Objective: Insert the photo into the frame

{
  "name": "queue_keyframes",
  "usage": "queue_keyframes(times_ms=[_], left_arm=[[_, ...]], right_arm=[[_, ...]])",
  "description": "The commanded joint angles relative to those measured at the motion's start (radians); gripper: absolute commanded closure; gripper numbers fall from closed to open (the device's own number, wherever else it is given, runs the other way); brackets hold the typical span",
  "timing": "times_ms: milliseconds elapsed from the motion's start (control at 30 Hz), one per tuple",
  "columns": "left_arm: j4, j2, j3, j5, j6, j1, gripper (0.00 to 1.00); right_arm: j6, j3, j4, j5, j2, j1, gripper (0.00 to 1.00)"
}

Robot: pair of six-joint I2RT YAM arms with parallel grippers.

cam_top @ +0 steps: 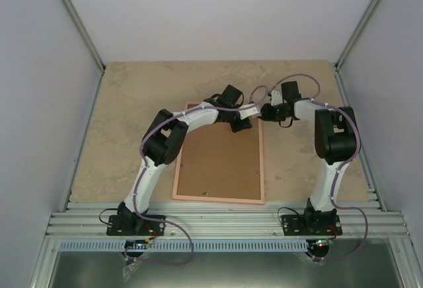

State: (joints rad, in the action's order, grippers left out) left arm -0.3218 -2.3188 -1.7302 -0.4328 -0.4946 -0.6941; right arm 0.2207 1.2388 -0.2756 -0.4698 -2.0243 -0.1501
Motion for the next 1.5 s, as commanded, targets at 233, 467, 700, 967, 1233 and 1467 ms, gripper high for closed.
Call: queue_keyframes(times_ms=[233,467,700,967,1233,1467], left_arm=[[-0.13,0.005,-0.037,-0.095,-0.316,0.009,0.72],[-0.161,-0.045,-0.066,-0.005,-0.349,-0.051,0.73],[-0.108,-0.085,-0.069,0.098,-0.261,-0.064,0.8],[-0.013,-0.102,-0.061,0.231,-0.125,-0.062,0.9],[0.0,-0.109,-0.059,0.269,-0.046,-0.058,0.96],[0.006,-0.119,-0.075,0.301,0.051,-0.026,0.97]], right_arm=[[-0.039,-0.066,-0.168,0.016,-0.08,-0.023,0.99],[-0.031,-0.064,-0.168,0.022,-0.086,-0.022,1.0],[-0.029,-0.074,-0.164,0.024,-0.079,-0.022,0.99],[-0.025,-0.091,-0.155,0.022,-0.067,-0.022,0.99],[-0.022,-0.098,-0.151,0.023,-0.06,-0.022,1.0],[-0.014,-0.073,-0.155,0.021,-0.071,-0.022,0.99]])
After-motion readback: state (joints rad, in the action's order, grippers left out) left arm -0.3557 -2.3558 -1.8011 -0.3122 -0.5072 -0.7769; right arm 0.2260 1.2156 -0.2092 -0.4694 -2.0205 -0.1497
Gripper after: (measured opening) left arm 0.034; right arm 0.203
